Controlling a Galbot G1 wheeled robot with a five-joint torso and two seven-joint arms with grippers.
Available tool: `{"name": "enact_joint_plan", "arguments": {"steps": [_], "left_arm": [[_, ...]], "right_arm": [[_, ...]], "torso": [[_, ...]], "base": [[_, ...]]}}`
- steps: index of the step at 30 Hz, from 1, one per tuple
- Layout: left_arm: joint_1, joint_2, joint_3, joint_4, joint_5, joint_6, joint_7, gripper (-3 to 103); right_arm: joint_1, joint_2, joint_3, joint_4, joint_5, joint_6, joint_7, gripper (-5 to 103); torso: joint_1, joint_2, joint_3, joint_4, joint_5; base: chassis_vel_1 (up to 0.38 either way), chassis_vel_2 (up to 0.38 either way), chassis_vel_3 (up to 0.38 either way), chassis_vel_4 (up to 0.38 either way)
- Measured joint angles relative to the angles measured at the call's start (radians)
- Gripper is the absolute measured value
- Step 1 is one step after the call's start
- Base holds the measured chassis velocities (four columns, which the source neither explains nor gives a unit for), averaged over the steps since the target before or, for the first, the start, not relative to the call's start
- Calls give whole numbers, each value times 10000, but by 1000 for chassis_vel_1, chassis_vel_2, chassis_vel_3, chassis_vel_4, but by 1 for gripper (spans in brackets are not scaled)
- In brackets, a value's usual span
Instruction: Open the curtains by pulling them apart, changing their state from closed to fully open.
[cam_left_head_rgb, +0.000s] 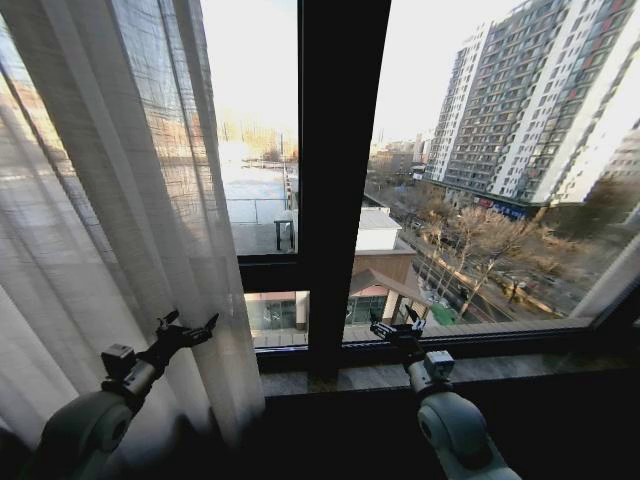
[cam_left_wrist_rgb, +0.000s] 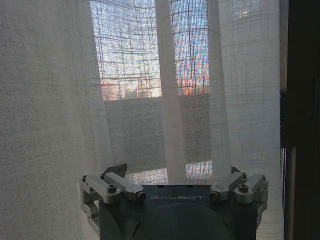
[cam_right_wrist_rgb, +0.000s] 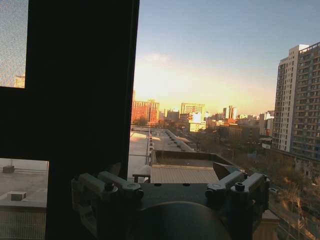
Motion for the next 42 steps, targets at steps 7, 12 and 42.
{"name": "enact_joint_plan", "arguments": {"steps": [7,12,42], "left_arm": [[-124,-206,194,90,135,-370,-445,68],[-110,-248,169,90,81,-424,-437,52],[183,-942,-209,-798,52,-378,-1661,0]], "right_arm": [[225,79,-146,-102,74,-169,14,100],[370,113,-355,-101,168,-337,15,100],[327,-51,-574,407,-38,-443,-213,100]], "torso": [[0,0,0,0,0],[0,0,0,0,1],[0,0,-1,0,1]], "base": [[0,0,0,0],[0,0,0,0],[0,0,0,0]]}}
